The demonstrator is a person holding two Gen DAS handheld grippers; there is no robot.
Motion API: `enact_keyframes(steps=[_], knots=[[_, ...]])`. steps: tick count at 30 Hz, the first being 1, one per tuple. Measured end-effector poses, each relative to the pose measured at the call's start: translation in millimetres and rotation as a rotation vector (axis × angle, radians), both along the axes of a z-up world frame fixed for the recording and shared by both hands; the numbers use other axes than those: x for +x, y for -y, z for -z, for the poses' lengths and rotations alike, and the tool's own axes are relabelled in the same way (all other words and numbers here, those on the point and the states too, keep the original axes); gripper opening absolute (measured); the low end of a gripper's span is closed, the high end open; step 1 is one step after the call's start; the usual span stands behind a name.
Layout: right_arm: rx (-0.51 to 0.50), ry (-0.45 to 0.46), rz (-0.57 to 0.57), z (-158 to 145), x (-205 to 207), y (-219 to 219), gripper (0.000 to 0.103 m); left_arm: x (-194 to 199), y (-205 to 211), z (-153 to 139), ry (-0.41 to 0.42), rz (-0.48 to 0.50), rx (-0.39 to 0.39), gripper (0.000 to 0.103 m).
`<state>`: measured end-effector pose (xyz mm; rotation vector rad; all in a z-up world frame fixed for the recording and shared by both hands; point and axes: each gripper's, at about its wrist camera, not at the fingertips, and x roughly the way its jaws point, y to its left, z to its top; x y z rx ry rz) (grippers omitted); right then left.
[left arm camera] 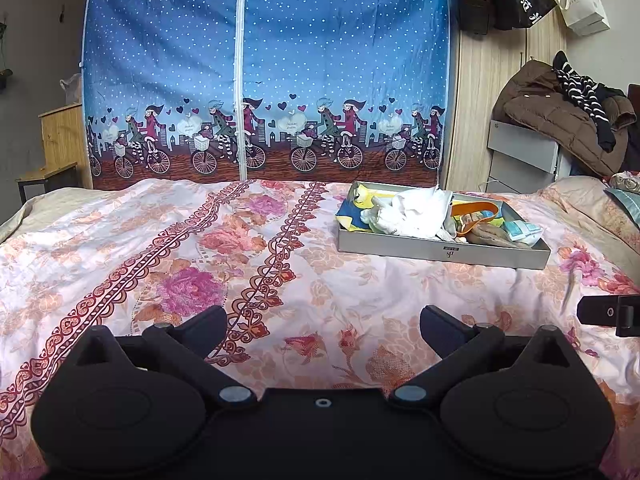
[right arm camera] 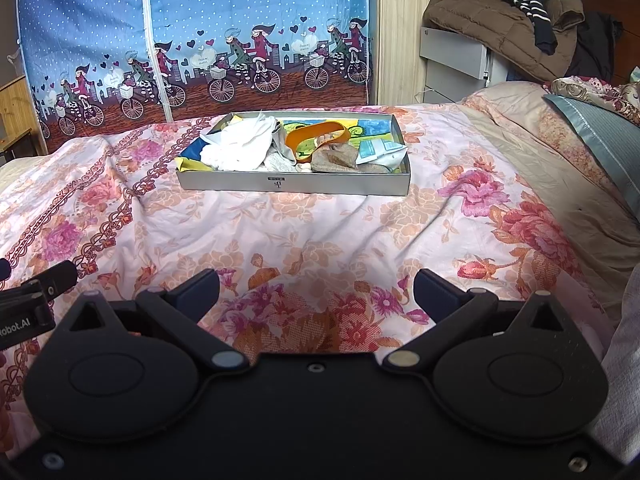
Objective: Organize soft objects
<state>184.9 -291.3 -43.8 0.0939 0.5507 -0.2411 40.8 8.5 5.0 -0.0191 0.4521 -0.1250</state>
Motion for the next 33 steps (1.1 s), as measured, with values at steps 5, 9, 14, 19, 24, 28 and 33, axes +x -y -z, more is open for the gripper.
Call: enact_keyframes(steps=[5, 9, 14, 19, 24, 28, 33], knots=[[0.0, -0.001, 0.0, 0.0, -0.4, -0.2, 0.103, 0.3, 0.2, -0.1, -0.001, 0.0, 0.001, 0.102], [0.0, -0.002, -0.001, 0.1, -0.1, -0.1, 0.103, 0.0, 0.5, -0.2, -0.001, 0.0, 0.003, 0.102], [0.0, -0.003, -0.001, 0.0, 0.4, -0.2, 0.103, 0.3, 0.8, -0.4, -0.001, 0.0, 0.002, 0.102], [-0.001, -0.004, 0.0, 0.2, 0.3, -0.4, 0.103, 0.3, 1.1, -0.5, -0.001, 0.0, 0.004, 0.102], [0.0, -0.004, 0.0, -0.1, 1.2, -0.6, 0.103, -0.4, 1.3, -0.2, -0.001, 0.001, 0.006, 0.102], [0.0, -0.006, 0.0, 0.2, 1.9, -0.3, 0.103, -0.4, 1.8, -0.2, -0.001, 0.001, 0.006, 0.102], [-0.001, -0.006, -0.001, 0.2, 1.7, -0.3, 0.103, 0.2, 2.8, -0.5, -0.004, 0.001, 0.006, 0.102]])
